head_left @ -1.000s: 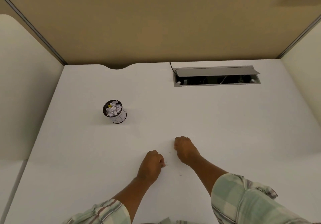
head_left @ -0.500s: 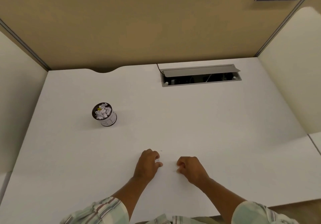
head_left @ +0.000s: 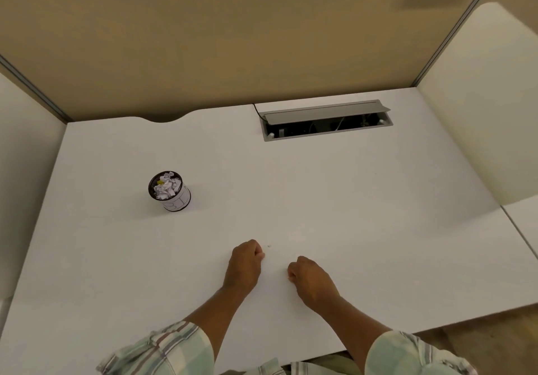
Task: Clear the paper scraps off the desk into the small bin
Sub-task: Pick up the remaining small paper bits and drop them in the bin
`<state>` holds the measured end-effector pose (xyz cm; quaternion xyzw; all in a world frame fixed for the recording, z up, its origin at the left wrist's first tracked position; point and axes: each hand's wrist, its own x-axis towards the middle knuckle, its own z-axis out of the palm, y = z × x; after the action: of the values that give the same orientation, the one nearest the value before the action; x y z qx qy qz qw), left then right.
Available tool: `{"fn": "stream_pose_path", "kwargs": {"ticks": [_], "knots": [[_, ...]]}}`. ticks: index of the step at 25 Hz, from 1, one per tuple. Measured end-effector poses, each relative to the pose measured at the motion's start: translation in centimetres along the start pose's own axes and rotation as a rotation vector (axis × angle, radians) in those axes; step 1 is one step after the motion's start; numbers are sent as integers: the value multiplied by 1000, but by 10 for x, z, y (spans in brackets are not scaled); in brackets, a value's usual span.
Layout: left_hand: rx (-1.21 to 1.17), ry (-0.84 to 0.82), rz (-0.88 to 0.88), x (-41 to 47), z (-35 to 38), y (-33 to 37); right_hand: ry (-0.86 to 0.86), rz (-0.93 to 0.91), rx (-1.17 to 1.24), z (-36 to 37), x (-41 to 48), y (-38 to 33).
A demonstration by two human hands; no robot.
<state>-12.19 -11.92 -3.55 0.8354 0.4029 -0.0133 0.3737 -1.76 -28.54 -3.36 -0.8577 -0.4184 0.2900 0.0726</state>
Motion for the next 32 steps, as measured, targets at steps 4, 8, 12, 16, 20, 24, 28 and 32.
{"fn": "stream_pose_path", "kwargs": {"ticks": [4,8,12,16,20,24,28,32], "knots": [[-61,15,36,13,-6,4,25,16,37,0,-4,-2],[-8,-55,102,22,-1,12,48,105,103,-2,-9,3],[61,-43,126,25,2,16,67,124,93,-8,-9,9],[135,-67,131,28,5,20,77,137,81,-15,-3,7],[39,-101,39,32,-6,23,97,165,124,-22,10,-7],[-135,-14,-12,37,-51,2,134,185,238,-40,37,-32],[-196,124,-17,40,-109,-30,151,137,329,-63,73,-78],[-229,339,-3,41,-157,-50,157,24,378,-86,115,-148]]}}
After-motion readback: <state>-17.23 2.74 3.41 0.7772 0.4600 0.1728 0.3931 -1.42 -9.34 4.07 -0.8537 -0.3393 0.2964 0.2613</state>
